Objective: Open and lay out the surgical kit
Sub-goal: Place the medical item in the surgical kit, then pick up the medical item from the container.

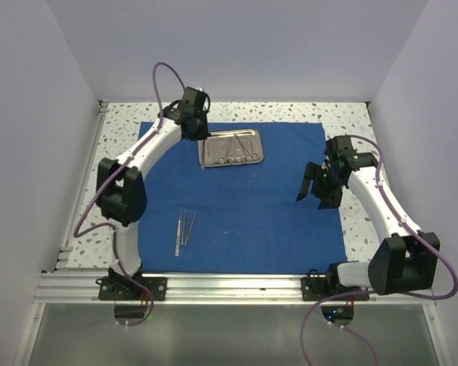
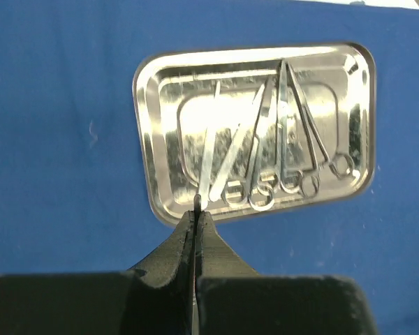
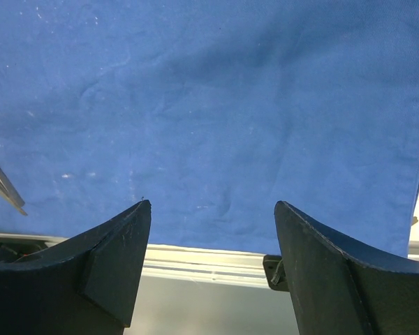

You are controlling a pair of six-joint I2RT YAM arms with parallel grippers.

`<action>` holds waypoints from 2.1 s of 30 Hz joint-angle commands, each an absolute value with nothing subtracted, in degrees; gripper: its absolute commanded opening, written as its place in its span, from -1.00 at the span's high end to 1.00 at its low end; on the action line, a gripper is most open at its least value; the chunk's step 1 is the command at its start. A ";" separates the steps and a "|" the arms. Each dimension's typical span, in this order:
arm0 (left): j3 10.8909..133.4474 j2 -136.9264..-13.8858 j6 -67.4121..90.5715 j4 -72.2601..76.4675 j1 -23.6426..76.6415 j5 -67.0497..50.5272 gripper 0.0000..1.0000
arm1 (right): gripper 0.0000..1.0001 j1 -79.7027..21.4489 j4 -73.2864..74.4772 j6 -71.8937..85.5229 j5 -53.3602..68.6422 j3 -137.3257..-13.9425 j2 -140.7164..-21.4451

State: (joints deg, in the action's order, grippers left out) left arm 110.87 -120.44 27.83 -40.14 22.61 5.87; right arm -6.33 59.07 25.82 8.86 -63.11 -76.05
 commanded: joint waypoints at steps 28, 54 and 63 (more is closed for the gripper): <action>79.96 -97.19 42.91 -37.35 43.16 14.41 -0.29 | -0.50 -7.21 60.12 26.72 5.01 -63.28 -73.13; 130.24 -146.93 17.75 -32.25 25.23 14.68 0.02 | -0.51 -6.94 60.39 31.02 0.97 -64.25 -74.00; 133.33 -152.66 17.93 -35.15 22.41 16.52 0.09 | -0.51 -6.94 57.31 31.90 1.67 -66.00 -77.87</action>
State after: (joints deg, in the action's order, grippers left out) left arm 132.57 -148.70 19.25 -32.97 24.64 14.74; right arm -7.07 59.05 30.89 2.20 -63.83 -76.55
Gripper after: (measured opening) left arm 0.470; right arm 0.756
